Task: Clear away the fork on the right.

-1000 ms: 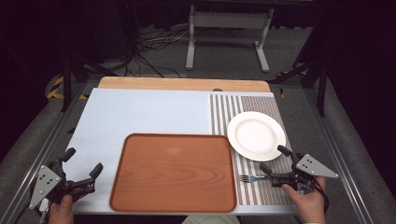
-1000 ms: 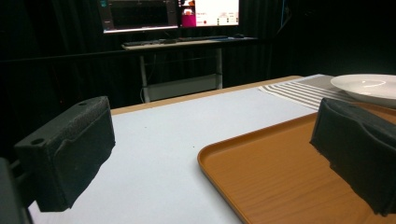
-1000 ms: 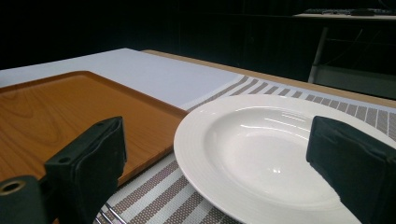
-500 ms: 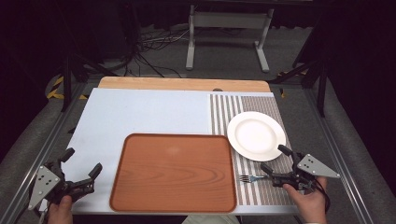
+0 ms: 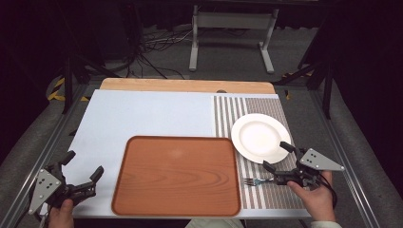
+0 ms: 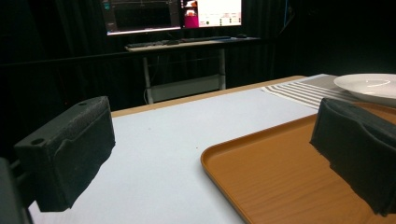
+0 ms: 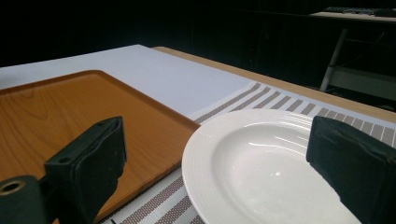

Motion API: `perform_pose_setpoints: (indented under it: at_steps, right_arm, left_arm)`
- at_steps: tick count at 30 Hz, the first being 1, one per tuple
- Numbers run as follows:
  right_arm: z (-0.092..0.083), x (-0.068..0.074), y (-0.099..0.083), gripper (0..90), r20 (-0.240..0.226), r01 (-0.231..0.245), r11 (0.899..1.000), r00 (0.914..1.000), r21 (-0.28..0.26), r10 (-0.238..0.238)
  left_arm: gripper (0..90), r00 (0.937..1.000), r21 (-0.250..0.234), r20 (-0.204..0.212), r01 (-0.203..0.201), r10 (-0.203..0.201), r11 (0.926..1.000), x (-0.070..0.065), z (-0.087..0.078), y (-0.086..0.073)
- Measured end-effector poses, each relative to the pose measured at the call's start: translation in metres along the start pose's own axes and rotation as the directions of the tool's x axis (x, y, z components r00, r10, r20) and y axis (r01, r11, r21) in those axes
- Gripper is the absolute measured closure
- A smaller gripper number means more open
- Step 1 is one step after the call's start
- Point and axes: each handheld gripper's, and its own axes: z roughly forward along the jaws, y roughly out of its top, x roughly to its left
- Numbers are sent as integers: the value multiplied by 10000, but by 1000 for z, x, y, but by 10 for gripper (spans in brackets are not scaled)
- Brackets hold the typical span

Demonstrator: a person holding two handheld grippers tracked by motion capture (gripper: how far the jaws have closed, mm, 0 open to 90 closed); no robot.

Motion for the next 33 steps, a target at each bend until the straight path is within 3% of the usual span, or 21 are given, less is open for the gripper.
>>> perform_pose_setpoints:
  at_steps: [5,13,20,23,26,27,28,30,31,32,33]
  right_arm:
    - [3,0,9,73,-343,372,9980,9988,519,-355]
    - [4,-2,26,81,-743,1308,9793,9899,1546,-1205]
    - [9,-1,39,84,-1298,2166,9379,9737,2711,-1873]
    - [12,-1,41,85,-1540,2525,9112,9650,3254,-2124]
    - [13,0,43,85,-1716,2755,8922,9586,3579,-2272]
    - [13,0,43,85,-1716,2755,8922,9586,3579,-2272]
    - [15,1,45,87,-1853,2896,8769,9544,3837,-2341]
    - [16,1,47,88,-1985,3047,8634,9496,4021,-2427]
    - [16,1,47,88,-1985,3047,8634,9496,4021,-2427]
    - [16,1,48,90,-2098,3208,8488,9444,4204,-2530]
    - [17,2,48,91,-2144,3258,8431,9427,4278,-2555]
  left_arm:
    - [6,10000,12,1,49,-49,10000,0,0,0]
    - [6,10000,84,27,17,-17,10000,0,1,0]
    - [6,10000,112,45,50,-50,9999,0,1,0]
    - [7,10000,116,56,65,-65,9999,0,1,0]
    - [7,10000,126,64,62,-63,9999,0,1,0]
    - [7,10000,126,64,62,-63,9999,0,1,0]
    - [7,10000,129,69,63,-64,9999,0,1,0]
    - [7,10000,137,60,68,-69,9999,0,1,0]
    - [7,10000,137,60,68,-69,9999,0,1,0]
    - [7,10000,130,58,67,-68,9999,0,1,0]
    - [7,10000,127,48,73,-73,9999,1,1,0]
